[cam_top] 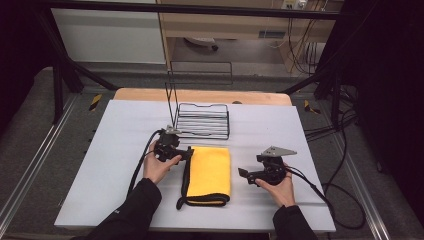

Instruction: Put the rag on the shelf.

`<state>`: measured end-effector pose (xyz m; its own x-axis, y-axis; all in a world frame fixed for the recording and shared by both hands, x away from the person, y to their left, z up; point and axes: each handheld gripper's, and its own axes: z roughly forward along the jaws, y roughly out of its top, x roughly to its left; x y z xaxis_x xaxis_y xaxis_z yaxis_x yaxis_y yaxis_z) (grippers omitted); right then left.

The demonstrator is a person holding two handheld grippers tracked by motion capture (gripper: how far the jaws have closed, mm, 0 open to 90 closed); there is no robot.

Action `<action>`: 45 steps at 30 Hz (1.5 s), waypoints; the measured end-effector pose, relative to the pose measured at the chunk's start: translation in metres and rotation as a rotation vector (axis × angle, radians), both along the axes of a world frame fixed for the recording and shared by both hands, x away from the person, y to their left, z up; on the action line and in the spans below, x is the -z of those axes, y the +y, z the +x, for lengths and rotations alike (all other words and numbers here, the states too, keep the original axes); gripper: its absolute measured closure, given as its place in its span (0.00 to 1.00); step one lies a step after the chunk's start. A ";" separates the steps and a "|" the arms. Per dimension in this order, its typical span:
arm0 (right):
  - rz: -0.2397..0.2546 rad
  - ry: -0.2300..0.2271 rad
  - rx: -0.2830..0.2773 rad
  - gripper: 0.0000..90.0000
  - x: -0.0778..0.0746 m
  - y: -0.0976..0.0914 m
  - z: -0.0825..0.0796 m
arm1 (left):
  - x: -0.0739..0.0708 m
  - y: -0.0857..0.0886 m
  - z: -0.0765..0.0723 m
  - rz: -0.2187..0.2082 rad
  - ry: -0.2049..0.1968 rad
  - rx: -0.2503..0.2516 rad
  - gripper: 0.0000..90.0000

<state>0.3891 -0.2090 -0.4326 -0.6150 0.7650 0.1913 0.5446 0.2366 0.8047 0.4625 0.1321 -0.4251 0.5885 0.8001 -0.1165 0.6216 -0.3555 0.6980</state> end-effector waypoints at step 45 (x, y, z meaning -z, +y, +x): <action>-0.018 0.012 0.036 0.15 -0.009 0.051 0.046 | 0.017 -0.023 0.008 0.020 0.059 0.067 0.85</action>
